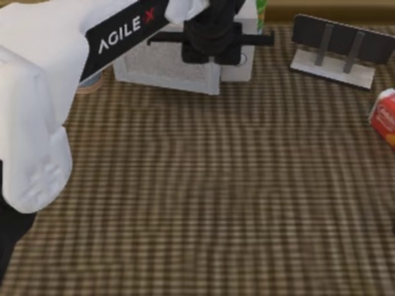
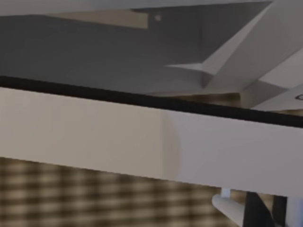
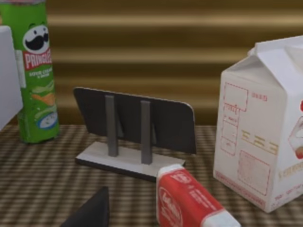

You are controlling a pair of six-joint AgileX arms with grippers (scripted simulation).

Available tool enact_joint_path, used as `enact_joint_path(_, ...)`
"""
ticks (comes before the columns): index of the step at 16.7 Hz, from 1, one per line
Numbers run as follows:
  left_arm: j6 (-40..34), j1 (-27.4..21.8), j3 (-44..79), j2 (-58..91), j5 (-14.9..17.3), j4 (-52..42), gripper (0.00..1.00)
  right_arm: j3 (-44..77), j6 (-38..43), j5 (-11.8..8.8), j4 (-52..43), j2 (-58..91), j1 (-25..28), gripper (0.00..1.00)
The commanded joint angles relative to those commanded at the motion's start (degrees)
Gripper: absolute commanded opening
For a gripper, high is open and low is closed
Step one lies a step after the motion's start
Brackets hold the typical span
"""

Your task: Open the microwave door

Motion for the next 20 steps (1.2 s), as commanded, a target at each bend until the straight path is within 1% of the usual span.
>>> enact_joint_path(20,0.5,-0.3,-1.0,-0.6,0.4,0.7,0.0,0.0,0.0,0.0,0.0,0.0,0.0,1.0)
